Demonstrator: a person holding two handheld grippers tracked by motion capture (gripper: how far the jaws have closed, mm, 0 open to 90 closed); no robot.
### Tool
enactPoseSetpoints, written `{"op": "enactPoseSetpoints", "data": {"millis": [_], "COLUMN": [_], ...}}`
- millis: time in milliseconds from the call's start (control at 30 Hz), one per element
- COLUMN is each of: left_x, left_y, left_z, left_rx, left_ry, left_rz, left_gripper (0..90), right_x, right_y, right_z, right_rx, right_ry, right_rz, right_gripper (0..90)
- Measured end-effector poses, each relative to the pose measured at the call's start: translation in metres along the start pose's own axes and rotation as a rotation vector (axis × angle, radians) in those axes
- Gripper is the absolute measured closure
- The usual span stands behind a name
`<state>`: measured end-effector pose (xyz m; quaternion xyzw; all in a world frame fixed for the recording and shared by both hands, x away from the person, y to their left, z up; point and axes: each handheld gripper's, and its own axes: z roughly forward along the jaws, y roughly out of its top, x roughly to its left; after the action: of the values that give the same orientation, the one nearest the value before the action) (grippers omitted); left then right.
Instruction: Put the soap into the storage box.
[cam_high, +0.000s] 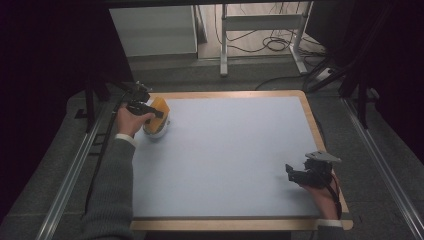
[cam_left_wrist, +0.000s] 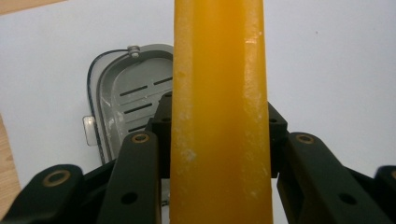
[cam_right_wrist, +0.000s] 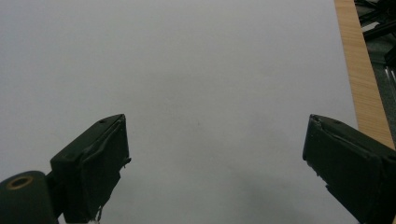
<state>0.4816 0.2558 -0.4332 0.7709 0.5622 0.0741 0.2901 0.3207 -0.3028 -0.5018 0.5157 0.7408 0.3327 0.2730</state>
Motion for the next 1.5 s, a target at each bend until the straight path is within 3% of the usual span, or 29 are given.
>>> {"op": "enactPoseSetpoints", "data": {"millis": [100,400,600,1200,1500], "left_x": [0.004,0.016,0.021,0.032,0.037], "left_y": [0.002,0.004,0.004,-0.009,-0.013], "left_z": [0.000,0.007,0.014,0.029,0.038], "left_rx": [-0.027,-0.028,0.001,-0.009,-0.021], "left_ry": [-0.001,0.020,0.028,0.038,0.026], "left_rz": [-0.010,-0.040,-0.054,-0.116,-0.168], "left_gripper": [60.9,60.9,60.9,60.8,60.4], "right_x": [0.000,0.000,0.001,0.003,0.003], "right_y": [0.000,0.000,0.000,-0.001,-0.001], "right_z": [0.000,0.000,0.000,0.003,0.002], "right_rx": [-0.003,-0.002,-0.008,0.006,0.005], "right_ry": [0.002,0.005,0.007,0.018,0.014], "right_rz": [0.005,0.000,-0.003,-0.003,-0.002], "right_gripper": [7.0,7.0,7.0,7.0,7.1]}}
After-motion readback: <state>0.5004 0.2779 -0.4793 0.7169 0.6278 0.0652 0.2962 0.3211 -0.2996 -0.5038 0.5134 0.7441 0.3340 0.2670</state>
